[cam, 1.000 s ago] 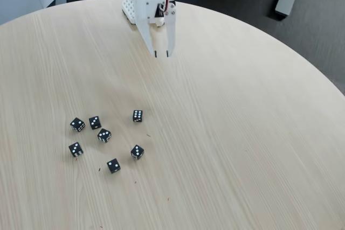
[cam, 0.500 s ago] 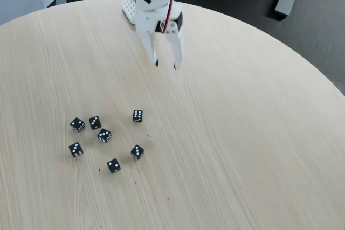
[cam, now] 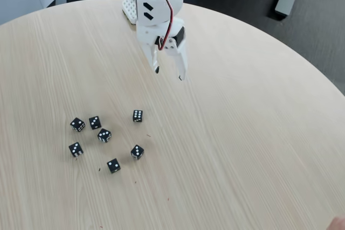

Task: Pick up the dice with number 6

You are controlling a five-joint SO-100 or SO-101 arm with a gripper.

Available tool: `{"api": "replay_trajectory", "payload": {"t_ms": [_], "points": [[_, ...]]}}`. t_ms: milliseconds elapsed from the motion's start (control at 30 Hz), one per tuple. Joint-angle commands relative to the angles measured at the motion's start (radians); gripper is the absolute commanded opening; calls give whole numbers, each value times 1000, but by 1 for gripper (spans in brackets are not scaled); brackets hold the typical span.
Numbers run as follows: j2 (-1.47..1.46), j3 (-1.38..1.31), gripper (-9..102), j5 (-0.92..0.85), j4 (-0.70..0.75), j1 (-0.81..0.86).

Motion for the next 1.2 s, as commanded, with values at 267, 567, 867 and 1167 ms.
{"api": "replay_trajectory", "payload": {"t_ms": [267, 567, 867, 1167], "points": [[-40, -31, 25, -32, -255, 11], [-221, -60, 28, 57, -256, 11], [-321, -255, 29, 132, -241, 52], [-360, -256, 29, 106, -147, 230]]}}
